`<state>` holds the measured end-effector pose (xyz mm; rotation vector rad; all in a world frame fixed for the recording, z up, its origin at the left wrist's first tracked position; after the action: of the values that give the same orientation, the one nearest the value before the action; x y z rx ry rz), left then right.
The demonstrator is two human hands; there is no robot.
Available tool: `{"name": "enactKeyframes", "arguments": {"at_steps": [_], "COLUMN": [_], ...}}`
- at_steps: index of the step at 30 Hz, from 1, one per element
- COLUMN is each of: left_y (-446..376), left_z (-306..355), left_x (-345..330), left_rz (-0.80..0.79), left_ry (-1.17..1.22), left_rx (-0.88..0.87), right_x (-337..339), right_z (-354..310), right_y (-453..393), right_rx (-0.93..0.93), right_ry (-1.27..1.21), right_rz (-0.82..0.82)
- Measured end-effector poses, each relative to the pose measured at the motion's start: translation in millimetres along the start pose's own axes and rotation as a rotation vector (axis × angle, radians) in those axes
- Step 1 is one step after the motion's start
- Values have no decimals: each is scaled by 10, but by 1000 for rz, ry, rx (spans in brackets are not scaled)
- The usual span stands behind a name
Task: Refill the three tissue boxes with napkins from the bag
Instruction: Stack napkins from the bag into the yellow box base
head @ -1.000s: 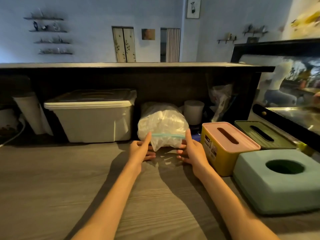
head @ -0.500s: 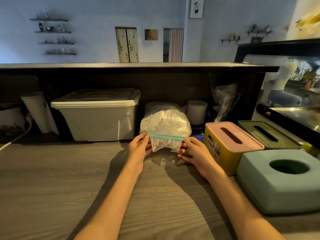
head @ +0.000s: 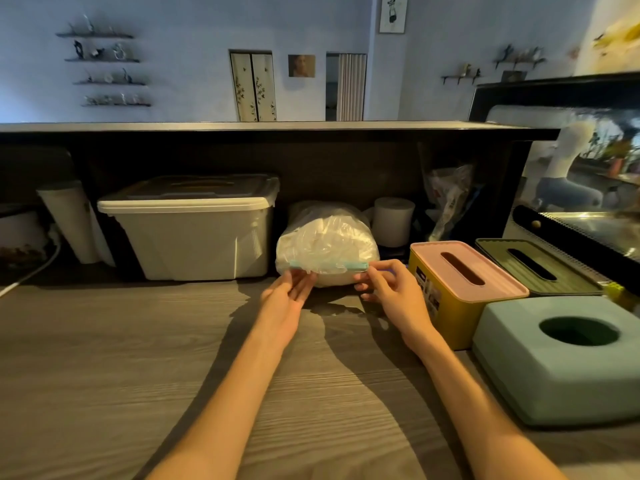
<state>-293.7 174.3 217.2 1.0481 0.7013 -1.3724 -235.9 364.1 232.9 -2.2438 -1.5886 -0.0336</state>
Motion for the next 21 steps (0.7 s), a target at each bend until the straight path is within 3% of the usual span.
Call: {"name": "enactKeyframes", "arguments": {"at_steps": [4,6,15,21], "left_y": [153,207,167,131], "left_z": [-213,-327,-506,-496], "left_x": [-84,-168,-248,-213], "left_rz": [-150,-233,-74,-97], "left_ry": [-335,-387,-302,-486], "left_rx": [64,112,67,3], "right_x": [24,14,-26,-18], "right_z": [-2,-4,-107,-124], "right_y": [11,15,60,59], "right_rx": [143,228,423,502], "right_ry": [223,345,479,536], "right_rz": [35,43,72,69]}}
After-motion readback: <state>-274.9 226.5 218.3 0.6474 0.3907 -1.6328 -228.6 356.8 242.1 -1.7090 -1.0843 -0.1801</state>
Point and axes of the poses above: each hand's wrist, its own y-axis away from the middle knuckle, its own x-axis out of the back of the hand, z = x × y, the point moved 3 cm from there along -y, towards the middle knuckle, and after that the axes turned 14 degrees about y, right-handed, at the moved point
